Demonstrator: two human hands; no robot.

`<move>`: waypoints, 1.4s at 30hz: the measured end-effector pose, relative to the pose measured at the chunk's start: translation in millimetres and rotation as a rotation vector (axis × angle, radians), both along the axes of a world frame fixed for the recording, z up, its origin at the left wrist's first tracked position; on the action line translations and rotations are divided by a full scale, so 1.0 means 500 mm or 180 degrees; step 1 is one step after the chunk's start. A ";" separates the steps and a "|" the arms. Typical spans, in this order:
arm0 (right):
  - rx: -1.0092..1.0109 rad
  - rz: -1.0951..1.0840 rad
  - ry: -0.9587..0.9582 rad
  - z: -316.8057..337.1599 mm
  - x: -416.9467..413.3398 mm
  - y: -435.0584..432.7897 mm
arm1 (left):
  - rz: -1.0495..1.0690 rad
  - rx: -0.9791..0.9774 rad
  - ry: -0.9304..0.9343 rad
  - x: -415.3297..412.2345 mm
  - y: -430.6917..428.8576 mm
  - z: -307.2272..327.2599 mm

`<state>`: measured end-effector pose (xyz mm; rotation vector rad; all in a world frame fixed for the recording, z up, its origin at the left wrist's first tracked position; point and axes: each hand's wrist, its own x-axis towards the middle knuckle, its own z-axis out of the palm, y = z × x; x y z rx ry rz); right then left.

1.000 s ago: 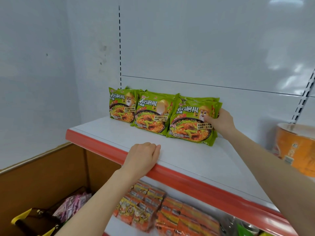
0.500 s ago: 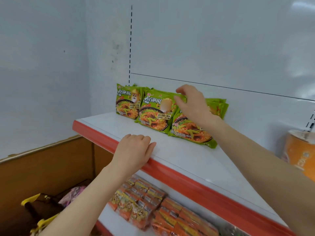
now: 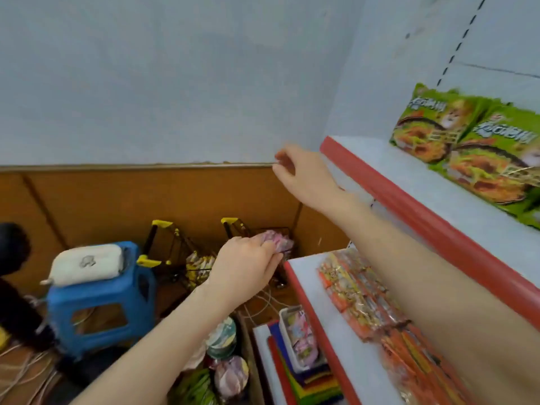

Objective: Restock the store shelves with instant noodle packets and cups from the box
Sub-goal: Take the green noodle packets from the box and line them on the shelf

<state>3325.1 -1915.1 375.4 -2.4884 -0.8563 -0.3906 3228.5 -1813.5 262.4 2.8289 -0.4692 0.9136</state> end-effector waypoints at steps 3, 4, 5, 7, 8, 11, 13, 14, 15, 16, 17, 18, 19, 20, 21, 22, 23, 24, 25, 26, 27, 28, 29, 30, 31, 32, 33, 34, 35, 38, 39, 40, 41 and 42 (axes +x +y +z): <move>-0.0097 0.0122 0.0364 -0.109 -0.008 0.086 | 0.0386 0.0008 0.0538 -0.041 0.086 -0.103; -0.0143 0.0152 0.0495 -0.149 -0.012 0.109 | 0.0495 0.0011 0.0692 -0.056 0.110 -0.139; -0.0206 0.0174 0.0635 -0.189 -0.017 0.129 | 0.0589 0.0019 0.0830 -0.071 0.132 -0.171; -0.0351 0.0182 0.0943 -0.270 -0.028 0.158 | 0.0763 0.0038 0.1122 -0.104 0.168 -0.237; -0.0414 0.0168 0.1085 -0.312 -0.032 0.168 | 0.0848 0.0040 0.1285 -0.119 0.182 -0.269; -0.0597 0.0134 0.1456 -0.437 -0.048 0.174 | 0.1046 -0.0057 0.1808 -0.160 0.204 -0.363; -0.0764 0.0073 0.1711 -0.515 -0.055 0.170 | 0.1167 -0.0191 0.2413 -0.179 0.206 -0.415; -0.0854 0.0032 0.1834 -0.554 -0.058 0.166 | 0.1274 -0.0269 0.2589 -0.188 0.206 -0.446; -0.0941 -0.0003 0.1938 -0.594 -0.060 0.163 | 0.1275 -0.0421 0.2685 -0.195 0.206 -0.475; -0.1023 -0.0021 0.2020 -0.634 -0.061 0.159 | 0.1274 -0.0538 0.2752 -0.200 0.206 -0.502; -0.1103 -0.0023 0.2086 -0.674 -0.064 0.155 | 0.1321 -0.0542 0.2732 -0.205 0.203 -0.531; -0.1182 -0.0010 0.2152 -0.717 -0.066 0.151 | 0.1353 -0.0441 0.2900 -0.209 0.196 -0.560; -0.1265 0.0014 0.2234 -0.759 -0.069 0.146 | 0.1392 -0.0389 0.3028 -0.211 0.191 -0.592; -0.1341 0.0025 0.2345 -0.802 -0.073 0.140 | 0.1429 -0.0323 0.3225 -0.212 0.185 -0.627; -0.1409 0.0025 0.2459 -0.844 -0.077 0.131 | 0.1459 -0.0266 0.3460 -0.209 0.180 -0.660; -0.1488 0.0030 0.2558 -0.886 -0.082 0.122 | 0.1480 -0.0239 0.3580 -0.208 0.175 -0.691; -0.1572 0.0056 0.2625 -0.928 -0.087 0.110 | 0.1480 -0.0214 0.3684 -0.209 0.168 -0.727; -0.1648 0.0100 0.2669 -0.972 -0.090 0.098 | 0.1493 -0.0209 0.3770 -0.206 0.161 -0.767; -0.1733 0.0163 0.2698 -1.015 -0.094 0.086 | 0.1511 -0.0237 0.3902 -0.204 0.153 -0.808; -0.1830 0.0229 0.2726 -1.059 -0.097 0.074 | 0.1539 -0.0294 0.4019 -0.203 0.144 -0.850; -0.1924 0.0281 0.2757 -1.102 -0.099 0.063 | 0.1567 -0.0354 0.4098 -0.200 0.137 -0.892; -0.2008 0.0321 0.2799 -1.146 -0.101 0.053 | 0.1584 -0.0391 0.4139 -0.196 0.130 -0.934; -0.2096 0.0357 0.2853 -1.191 -0.102 0.044 | 0.1587 -0.0404 0.4168 -0.192 0.123 -0.976; -0.2190 0.0403 0.2913 -1.235 -0.104 0.036 | 0.1586 -0.0407 0.4196 -0.187 0.115 -1.017; -0.2286 0.0463 0.2970 -1.278 -0.106 0.029 | 0.1589 -0.0402 0.4231 -0.183 0.108 -1.058; -0.2374 0.0533 0.3019 -1.322 -0.107 0.022 | 0.1593 -0.0382 0.4267 -0.178 0.103 -1.099; -0.2455 0.0603 0.3062 -1.365 -0.108 0.016 | 0.1598 -0.0349 0.4326 -0.173 0.098 -1.139; -0.2539 0.0673 0.3090 -1.410 -0.109 0.011 | 0.1602 -0.0301 0.4395 -0.169 0.093 -1.180; -0.2644 0.0746 0.3090 -1.454 -0.110 0.007 | 0.1607 -0.0257 0.4478 -0.165 0.088 -1.222; -0.3060 0.1006 0.3053 -1.581 -0.118 -0.002 | 0.1625 -0.0176 0.4691 -0.162 0.075 -1.338; -0.3201 0.1098 0.3035 -1.620 -0.123 -0.003 | 0.1636 -0.0161 0.4748 -0.163 0.071 -1.371; -0.3331 0.1191 0.3009 -1.660 -0.129 -0.004 | 0.1650 -0.0138 0.4807 -0.165 0.067 -1.403; -0.3450 0.1283 0.2981 -1.695 -0.135 -0.004 | 0.1659 -0.0119 0.4867 -0.168 0.063 -1.432; -0.3555 0.1356 0.2967 -1.728 -0.142 -0.005 | 0.1660 -0.0098 0.4922 -0.172 0.059 -1.457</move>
